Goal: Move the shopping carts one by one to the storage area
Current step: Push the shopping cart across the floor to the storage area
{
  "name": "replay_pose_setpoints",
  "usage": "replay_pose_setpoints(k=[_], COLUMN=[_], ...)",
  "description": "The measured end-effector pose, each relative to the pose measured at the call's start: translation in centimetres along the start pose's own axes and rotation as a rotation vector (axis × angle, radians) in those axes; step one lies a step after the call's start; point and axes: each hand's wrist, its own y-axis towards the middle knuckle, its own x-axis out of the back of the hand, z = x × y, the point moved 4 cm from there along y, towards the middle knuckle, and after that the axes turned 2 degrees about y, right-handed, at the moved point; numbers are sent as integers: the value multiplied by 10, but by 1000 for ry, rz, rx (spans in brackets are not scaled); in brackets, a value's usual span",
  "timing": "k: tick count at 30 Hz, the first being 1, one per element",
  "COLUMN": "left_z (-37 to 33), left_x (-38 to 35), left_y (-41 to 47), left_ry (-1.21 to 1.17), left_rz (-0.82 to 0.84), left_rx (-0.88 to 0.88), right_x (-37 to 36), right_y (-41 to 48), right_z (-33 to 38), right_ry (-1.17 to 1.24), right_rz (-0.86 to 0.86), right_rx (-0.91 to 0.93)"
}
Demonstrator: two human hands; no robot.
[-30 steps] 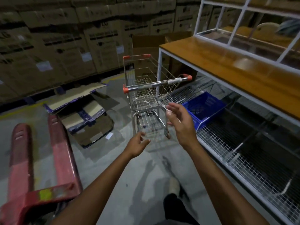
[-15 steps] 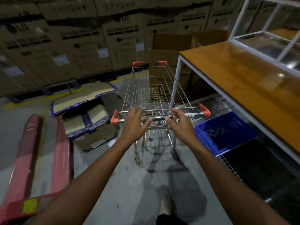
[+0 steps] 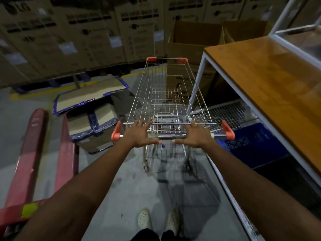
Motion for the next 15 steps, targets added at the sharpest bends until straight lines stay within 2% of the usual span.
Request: replay_pose_setpoints(k=[4,15], left_z=[4,10], left_x=[0,1], left_y=[9,5], left_ry=[-10,44], left_rz=[61,9], left_rx=[-11,-111], right_x=[2,-4], right_y=[5,-10], right_z=[1,14], right_ry=[-19,-31], right_rz=[55,34], right_rx=[-7,-71])
